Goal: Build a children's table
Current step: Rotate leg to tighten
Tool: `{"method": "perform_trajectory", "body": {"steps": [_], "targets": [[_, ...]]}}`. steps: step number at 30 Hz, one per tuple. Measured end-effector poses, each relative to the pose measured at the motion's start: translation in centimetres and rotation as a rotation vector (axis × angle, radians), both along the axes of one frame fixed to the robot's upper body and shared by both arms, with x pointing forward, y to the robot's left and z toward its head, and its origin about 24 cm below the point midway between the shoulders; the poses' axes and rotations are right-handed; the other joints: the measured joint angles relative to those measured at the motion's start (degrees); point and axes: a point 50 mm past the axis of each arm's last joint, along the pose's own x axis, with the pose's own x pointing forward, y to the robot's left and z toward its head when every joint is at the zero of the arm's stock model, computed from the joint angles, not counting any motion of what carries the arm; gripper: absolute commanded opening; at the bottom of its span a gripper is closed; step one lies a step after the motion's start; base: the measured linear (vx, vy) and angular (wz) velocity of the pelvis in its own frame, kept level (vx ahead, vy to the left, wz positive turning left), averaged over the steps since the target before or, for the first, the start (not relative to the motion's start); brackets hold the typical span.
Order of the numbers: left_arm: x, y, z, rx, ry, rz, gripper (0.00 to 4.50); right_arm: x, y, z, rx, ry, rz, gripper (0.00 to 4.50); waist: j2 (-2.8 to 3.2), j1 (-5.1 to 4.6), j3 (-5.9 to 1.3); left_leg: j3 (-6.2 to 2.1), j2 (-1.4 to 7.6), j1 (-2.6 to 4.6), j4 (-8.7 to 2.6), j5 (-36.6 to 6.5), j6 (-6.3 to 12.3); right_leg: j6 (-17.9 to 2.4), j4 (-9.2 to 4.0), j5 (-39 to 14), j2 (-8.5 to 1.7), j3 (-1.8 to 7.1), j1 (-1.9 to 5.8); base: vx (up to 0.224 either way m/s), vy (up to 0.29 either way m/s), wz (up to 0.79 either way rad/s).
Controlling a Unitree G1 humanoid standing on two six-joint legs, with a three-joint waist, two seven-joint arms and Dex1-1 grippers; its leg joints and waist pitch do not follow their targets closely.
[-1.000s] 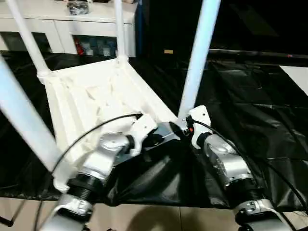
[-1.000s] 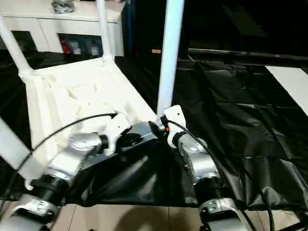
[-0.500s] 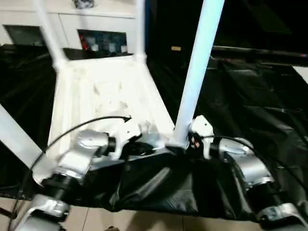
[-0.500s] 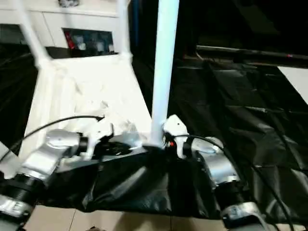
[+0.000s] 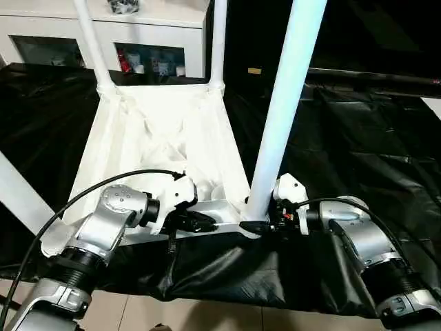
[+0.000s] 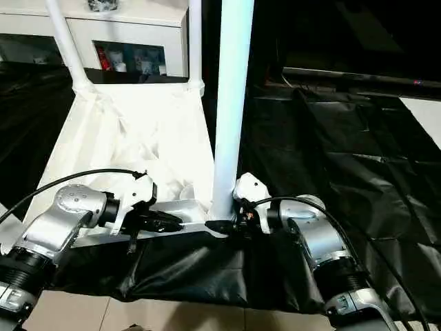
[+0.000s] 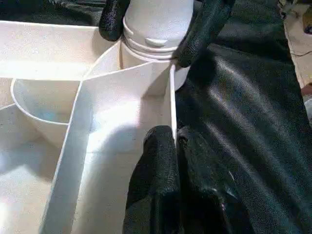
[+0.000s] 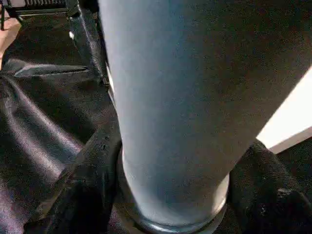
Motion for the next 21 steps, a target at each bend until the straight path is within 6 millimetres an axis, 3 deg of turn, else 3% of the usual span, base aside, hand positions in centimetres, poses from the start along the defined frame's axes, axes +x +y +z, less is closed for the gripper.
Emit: {"method": "perform_trajectory", "body": {"steps": [5, 9, 17, 19, 21], "targets": [[0.1, -0.4, -0.2, -0.009, -0.014, 0.035, 0.0, -0.1, -0.2, -0.3, 0.017, -0.004, -0.059, 2.7, 0.0, 0.12, -0.01, 0.01, 0.0, 0.03, 0.02, 0.0, 0.0, 0.0, -0.04, 0.0, 0.0, 0.01, 0.08, 0.0, 0.0, 0.0], [1.4, -2.5, -0.9, -0.023, -0.091, 0.248, 0.0, 1.8, 0.4, -1.2, 0.064, -0.035, -0.429, 2.69, 0.01, -0.64, 0.0, 0.01, -0.03, 0.26, 0.05, 0.03, -0.07, -0.08, -0.02, 0.09, -0.01, 0.13, 0.2, -0.025, 0.0, -0.01], [1.8, -5.0, -1.1, -0.023, -0.131, 0.402, 0.0, 3.3, 2.4, -1.6, 0.103, -0.052, -0.785, 2.69, 0.1, -1.86, -0.06, -0.09, -0.03, 0.33, -0.17, 0.09, -0.17, 0.26, -0.04, 0.05, 0.04, 0.06, 0.13, 0.0, 0.0, 0.0], [1.7, -5.2, -1.1, -0.025, -0.135, 0.413, 0.0, 3.3, 2.5, -1.5, 0.105, -0.056, -0.805, 3.25, 0.13, -1.9, -0.08, -0.08, -0.04, 0.31, -0.18, 0.09, -0.17, 0.27, -0.06, 0.06, 0.04, 0.08, 0.12, 0.0, 0.0, 0.0], [1.6, -5.3, -1.1, -0.025, -0.142, 0.414, 0.0, 3.3, 2.7, -1.5, 0.111, -0.055, -0.802, 3.38, 0.14, -1.86, -0.1, -0.07, -0.04, 0.31, -0.18, 0.08, -0.17, 0.25, -0.07, 0.1, 0.04, 0.1, 0.14, 0.0, 0.0, 0.0]]}}
